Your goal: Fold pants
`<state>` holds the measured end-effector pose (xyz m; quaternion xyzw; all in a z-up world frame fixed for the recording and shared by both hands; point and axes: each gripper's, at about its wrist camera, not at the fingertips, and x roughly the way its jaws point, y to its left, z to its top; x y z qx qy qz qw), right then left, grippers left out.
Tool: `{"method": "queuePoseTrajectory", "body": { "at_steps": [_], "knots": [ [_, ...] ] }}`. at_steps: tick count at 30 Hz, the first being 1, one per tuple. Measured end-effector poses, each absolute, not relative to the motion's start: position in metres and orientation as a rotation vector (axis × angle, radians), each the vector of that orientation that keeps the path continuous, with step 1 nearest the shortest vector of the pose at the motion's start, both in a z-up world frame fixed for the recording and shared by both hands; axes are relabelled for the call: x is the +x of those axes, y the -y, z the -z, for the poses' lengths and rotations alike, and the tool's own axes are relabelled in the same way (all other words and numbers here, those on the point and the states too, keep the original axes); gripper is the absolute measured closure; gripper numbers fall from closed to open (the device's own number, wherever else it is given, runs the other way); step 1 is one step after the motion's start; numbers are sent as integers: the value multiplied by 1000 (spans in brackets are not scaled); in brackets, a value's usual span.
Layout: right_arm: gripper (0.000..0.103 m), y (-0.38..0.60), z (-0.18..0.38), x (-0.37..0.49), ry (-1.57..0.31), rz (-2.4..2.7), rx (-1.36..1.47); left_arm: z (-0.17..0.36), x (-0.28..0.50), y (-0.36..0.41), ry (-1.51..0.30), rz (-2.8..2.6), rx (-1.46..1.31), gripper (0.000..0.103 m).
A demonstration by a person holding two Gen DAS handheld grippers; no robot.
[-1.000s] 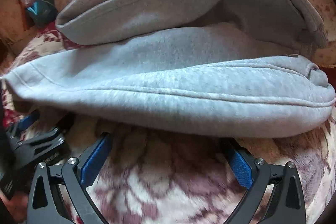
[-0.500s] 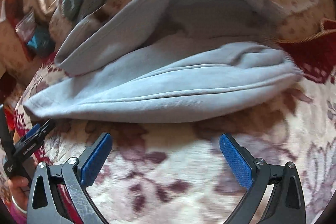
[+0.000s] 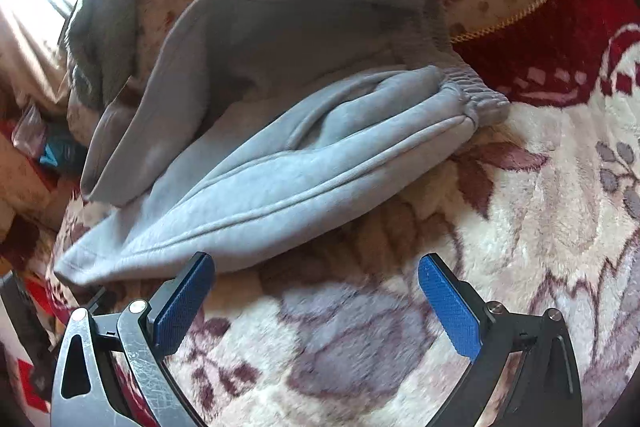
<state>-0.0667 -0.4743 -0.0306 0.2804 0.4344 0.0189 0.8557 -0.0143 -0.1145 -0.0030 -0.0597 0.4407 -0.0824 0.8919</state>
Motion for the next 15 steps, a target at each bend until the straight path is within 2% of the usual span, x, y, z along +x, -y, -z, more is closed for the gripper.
{"method": "queuePoseTrajectory", "body": {
  "at_steps": [15],
  "knots": [
    [2,520,54,-16,-864,-38,850,22,31,179,-984,162,-289,0]
  ]
}}
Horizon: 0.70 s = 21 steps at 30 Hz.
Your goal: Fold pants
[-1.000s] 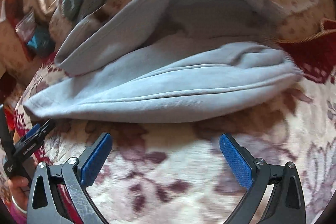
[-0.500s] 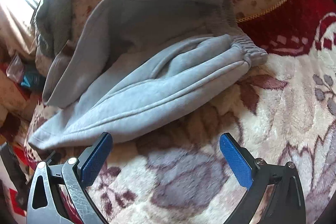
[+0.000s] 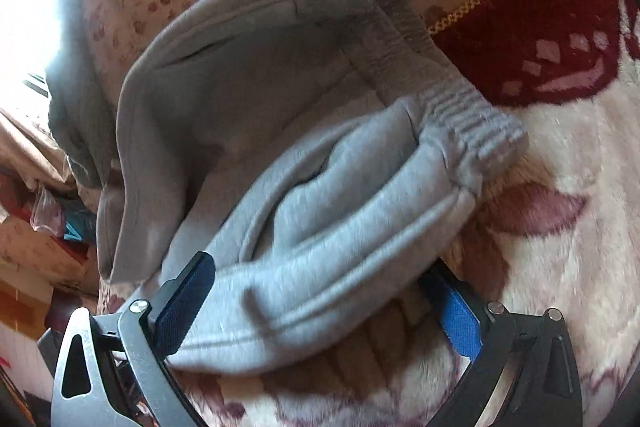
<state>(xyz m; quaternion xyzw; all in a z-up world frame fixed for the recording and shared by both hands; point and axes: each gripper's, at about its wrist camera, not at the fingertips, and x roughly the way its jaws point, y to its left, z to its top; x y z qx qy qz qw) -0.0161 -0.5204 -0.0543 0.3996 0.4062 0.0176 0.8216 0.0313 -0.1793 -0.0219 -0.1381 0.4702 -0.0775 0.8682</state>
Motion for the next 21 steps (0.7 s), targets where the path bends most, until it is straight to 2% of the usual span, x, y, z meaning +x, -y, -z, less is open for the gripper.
{"method": "queuePoseTrajectory", "body": {
  "at_steps": [1,2,4,5,6,9,12,21],
  "knots": [
    [15,522,54,-15,-853,-37,847,25,34,182,-993,161,-299,0],
    [39,522,53,-15,-845,-39,838,29,35,184,-1008,161,-316,0],
    [53,524,53,-13,-848,-29,814,34,37,187,-1026,186,-348,4],
    [60,526,55,-14,-837,-42,819,36,37,191,-1033,205,-345,17],
    [62,527,55,-16,-828,-55,821,36,38,195,-1040,216,-323,39],
    [71,530,49,-30,-806,-63,779,37,33,209,-1067,279,-267,75],
    [76,524,39,-35,-796,-69,745,34,23,213,-1059,313,-248,83],
    [80,531,5,-94,-728,-70,721,13,-32,226,-1027,417,-174,84]
  ]
}}
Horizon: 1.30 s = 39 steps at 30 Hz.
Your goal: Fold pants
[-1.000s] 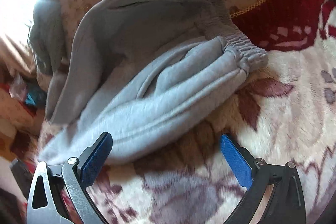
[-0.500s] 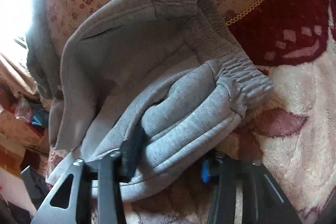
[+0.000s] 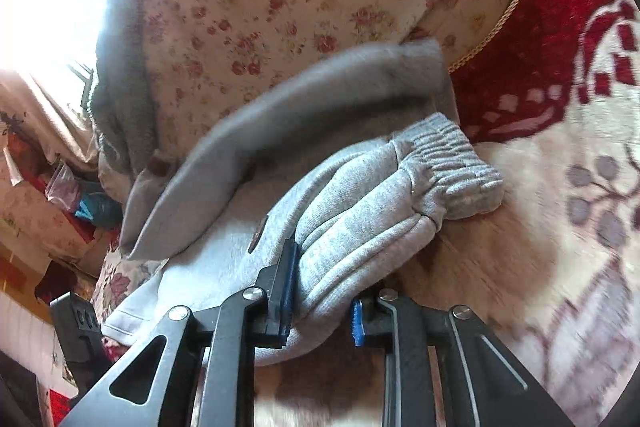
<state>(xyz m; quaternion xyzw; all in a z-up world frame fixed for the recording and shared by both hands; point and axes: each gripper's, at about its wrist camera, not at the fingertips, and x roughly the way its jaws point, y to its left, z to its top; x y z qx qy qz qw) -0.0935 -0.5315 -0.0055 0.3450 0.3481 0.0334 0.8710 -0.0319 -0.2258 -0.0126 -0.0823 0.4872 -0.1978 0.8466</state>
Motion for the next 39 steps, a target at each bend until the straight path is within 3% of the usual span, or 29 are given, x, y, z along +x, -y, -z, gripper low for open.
{"method": "queuePoseTrajectory", "body": {
  "at_steps": [11,18,25,27,28,30,31,32,39],
  "knots": [
    [89,535,-12,-175,-715,-56,666,-13,-107,238,-1007,507,-81,84],
    [90,534,-19,-243,-723,-52,652,-14,-153,247,-988,589,13,84],
    [86,525,9,-273,-829,-51,659,9,-164,236,-1016,595,23,84],
    [84,525,16,-272,-864,-27,672,9,-167,234,-1005,582,17,76],
    [78,527,17,-272,-872,-14,689,8,-169,233,-996,578,25,73],
    [58,529,17,-273,-887,13,688,5,-174,233,-981,576,39,48],
    [31,531,13,-275,-892,48,658,3,-175,231,-976,577,37,44],
    [15,532,10,-278,-887,74,637,0,-177,230,-968,582,31,42],
    [12,537,-39,-295,-768,152,512,-29,-179,192,-943,550,12,38]
  ]
}}
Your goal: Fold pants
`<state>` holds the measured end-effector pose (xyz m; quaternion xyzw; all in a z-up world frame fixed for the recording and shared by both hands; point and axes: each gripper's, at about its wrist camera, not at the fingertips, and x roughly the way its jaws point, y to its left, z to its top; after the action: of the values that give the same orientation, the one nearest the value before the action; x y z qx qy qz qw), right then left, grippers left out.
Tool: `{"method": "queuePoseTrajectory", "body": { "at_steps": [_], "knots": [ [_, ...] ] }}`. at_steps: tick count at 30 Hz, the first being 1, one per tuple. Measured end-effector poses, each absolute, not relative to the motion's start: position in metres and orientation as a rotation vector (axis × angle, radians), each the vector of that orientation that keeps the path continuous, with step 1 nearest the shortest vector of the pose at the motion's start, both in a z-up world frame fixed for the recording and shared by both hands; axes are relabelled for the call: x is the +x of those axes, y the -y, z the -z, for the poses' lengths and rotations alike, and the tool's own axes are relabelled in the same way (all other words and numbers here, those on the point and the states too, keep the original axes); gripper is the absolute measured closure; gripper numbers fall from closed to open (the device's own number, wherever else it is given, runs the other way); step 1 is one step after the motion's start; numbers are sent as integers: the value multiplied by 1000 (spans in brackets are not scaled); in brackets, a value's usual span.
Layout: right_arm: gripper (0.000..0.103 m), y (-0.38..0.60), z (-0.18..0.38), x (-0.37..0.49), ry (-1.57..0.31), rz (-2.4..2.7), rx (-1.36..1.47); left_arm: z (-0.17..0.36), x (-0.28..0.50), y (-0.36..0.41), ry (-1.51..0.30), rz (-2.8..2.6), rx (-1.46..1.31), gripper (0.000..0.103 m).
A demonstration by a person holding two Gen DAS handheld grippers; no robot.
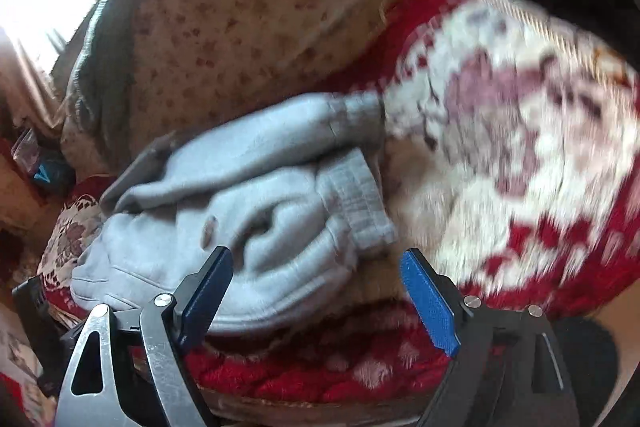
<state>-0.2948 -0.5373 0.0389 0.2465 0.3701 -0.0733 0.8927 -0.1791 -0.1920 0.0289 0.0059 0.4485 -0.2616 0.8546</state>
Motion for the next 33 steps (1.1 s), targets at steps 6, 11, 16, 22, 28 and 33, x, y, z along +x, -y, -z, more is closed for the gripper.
{"method": "queuePoseTrajectory", "body": {
  "at_steps": [6,11,16,22,28,33],
  "knots": [
    [8,478,-67,-256,-717,-73,379,-53,-157,112,-881,339,-77,25],
    [8,411,-58,-198,-802,-255,341,-64,-131,53,-833,181,-98,22],
    [8,360,-49,-151,-833,-333,255,-63,-99,39,-819,114,-53,21],
    [8,363,-42,-120,-848,-263,220,-65,-48,55,-763,117,35,16],
    [8,384,-32,-108,-879,-176,124,-63,5,83,-700,132,157,16],
    [8,410,-23,-101,-907,-180,216,-57,39,112,-698,195,288,16]
  ]
}}
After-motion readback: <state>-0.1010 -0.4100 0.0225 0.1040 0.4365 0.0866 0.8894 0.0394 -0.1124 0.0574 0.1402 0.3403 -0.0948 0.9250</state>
